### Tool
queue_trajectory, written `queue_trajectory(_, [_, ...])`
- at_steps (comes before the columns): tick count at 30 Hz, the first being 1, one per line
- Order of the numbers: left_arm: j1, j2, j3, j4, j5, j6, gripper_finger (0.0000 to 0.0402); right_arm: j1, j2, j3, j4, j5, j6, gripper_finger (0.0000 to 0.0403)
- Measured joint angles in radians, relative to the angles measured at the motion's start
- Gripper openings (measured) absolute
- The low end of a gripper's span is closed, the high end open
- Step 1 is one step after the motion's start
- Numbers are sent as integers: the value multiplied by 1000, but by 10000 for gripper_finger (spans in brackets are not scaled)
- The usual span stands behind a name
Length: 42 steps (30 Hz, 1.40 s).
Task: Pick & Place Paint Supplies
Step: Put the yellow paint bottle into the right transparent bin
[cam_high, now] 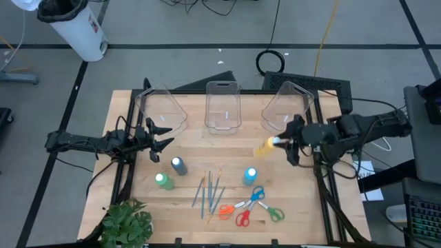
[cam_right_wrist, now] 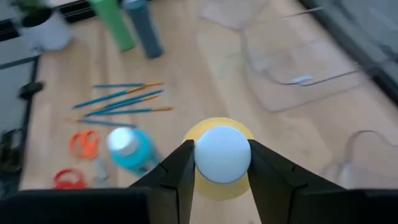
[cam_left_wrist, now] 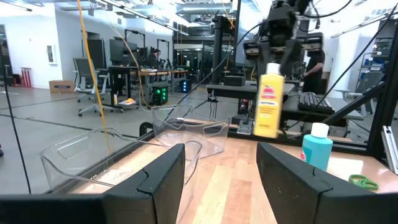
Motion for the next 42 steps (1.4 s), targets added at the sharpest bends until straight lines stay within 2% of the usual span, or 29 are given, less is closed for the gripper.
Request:
queue_trajectory(6, [0, 0, 0, 0, 0, 0, 207, -190, -2, 3, -9, -21, -7, 112])
queue_trajectory(13, [0, 0, 0, 0, 0, 0, 207, -476, 45, 79, -10, -182, -98, 111])
queue_trajectory(17, [0, 0, 0, 0, 0, 0, 207, -633, 101, 160, -28, -258, -173, 111])
queue_trajectory(24, [0, 0, 0, 0, 0, 0, 207, -865, 230, 304, -121, -264, -302, 111])
queue_trajectory(27, [0, 0, 0, 0, 0, 0, 207, -964, 278, 330, -131, -278, -349, 110])
queue_trajectory(32, [0, 0, 0, 0, 0, 0, 207, -1145, 352, 331, -143, -373, -402, 109])
queue_trajectory(37, [0, 0, 0, 0, 0, 0, 207, -1260, 407, 331, -139, -389, -434, 108])
queue_trajectory(42, [0, 0, 0, 0, 0, 0, 207, -1305, 431, 331, -132, -391, -454, 108])
